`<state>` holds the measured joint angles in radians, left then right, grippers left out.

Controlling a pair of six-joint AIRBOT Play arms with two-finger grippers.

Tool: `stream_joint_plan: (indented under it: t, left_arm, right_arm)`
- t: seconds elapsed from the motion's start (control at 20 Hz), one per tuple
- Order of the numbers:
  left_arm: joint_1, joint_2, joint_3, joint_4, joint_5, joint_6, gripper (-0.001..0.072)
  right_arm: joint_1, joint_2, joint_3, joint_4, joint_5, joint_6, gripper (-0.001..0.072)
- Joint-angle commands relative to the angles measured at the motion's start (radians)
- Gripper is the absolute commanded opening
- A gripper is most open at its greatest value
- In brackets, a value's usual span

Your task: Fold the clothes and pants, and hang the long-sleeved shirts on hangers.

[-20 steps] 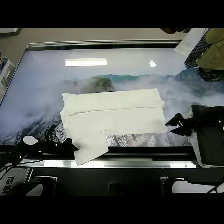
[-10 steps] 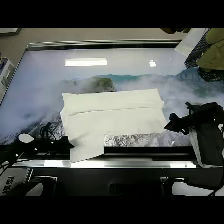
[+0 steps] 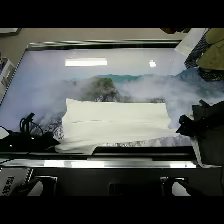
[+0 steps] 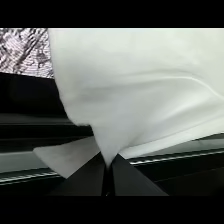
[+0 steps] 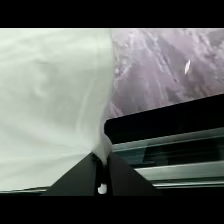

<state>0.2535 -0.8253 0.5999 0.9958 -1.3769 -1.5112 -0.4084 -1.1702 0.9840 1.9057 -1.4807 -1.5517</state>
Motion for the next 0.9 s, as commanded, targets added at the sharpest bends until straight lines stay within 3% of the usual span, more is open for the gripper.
stream_joint_plan:
  t: [0.0, 0.2, 0.45, 0.65, 0.85]
  left_arm:
    - [-0.023, -0.052, 0.114, -0.023, 0.066, -0.007, 0.0011]
    - [-0.095, -0.301, 0.299, -0.023, 0.117, 0.032, 0.0011]
    - [-0.118, -0.619, 0.593, -0.024, 0.113, 0.049, 0.0011]
    - [-0.133, -0.793, 0.775, -0.029, 0.100, 0.041, 0.0012]
    - [-0.175, -0.929, 0.906, -0.028, 0.096, 0.026, 0.0013]
  right_arm:
    - [0.003, 0.020, 0.002, 0.095, 0.103, -0.034, 0.0034]
    - [0.003, -0.064, 0.002, 0.241, 0.257, -0.139, 0.0034]
    - [0.046, -0.201, 0.068, 0.272, 0.391, -0.192, 0.0035]
    - [0.139, -0.318, 0.161, 0.164, 0.508, -0.079, 0.0035]
    - [0.169, -0.412, 0.225, 0.167, 0.517, -0.055, 0.0042]
